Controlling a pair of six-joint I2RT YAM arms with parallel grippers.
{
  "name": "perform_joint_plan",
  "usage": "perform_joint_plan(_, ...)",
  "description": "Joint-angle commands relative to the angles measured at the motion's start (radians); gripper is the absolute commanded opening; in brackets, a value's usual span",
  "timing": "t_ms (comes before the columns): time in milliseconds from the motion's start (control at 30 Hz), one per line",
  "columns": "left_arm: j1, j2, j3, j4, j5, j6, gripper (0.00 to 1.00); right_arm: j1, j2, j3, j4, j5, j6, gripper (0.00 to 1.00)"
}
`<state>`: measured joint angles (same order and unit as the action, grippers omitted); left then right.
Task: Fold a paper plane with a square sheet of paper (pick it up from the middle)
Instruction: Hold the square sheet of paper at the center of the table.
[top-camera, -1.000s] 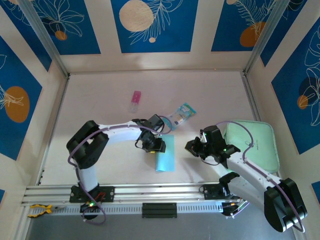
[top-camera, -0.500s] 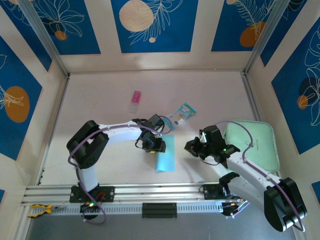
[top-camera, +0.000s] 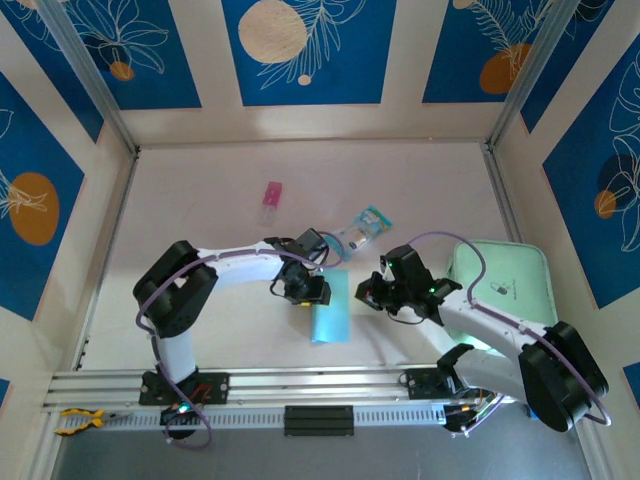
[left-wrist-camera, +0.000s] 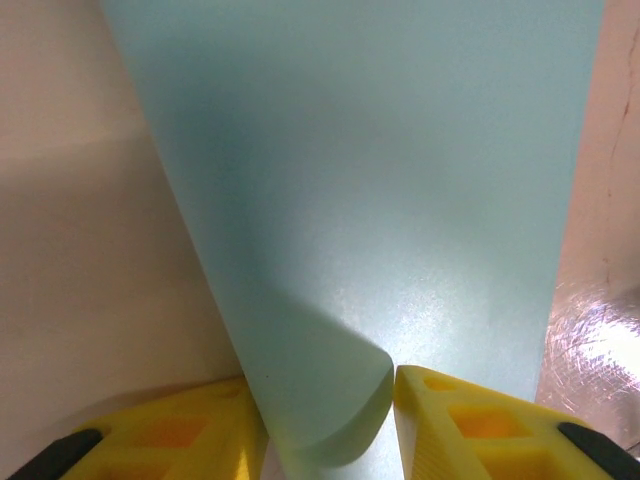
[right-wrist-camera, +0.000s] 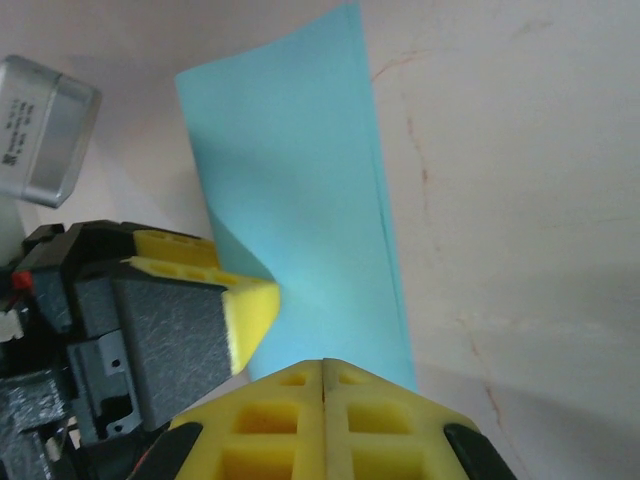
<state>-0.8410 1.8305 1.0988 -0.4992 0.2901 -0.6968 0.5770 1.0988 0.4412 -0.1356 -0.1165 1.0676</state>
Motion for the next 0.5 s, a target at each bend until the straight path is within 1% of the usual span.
perform_joint_plan(0, 0.001, 0.050, 0.000, 0.011, -0.048, 0.022, 0.41, 0.008, 0.001, 0.007, -0.005, 0.026, 0.002, 0.02)
perform_joint_plan(367, 0.001, 0.055, 0.000, 0.018, -0.037, 0.025, 0.42, 0.008, 0.004, 0.000, -0.013, 0.034, 0.011, 0.02)
perform_joint_plan(467, 0.001, 0.058, 0.001, 0.019, -0.034, 0.025, 0.43, 0.008, 0.000, 0.014, -0.057, 0.056, 0.014, 0.03)
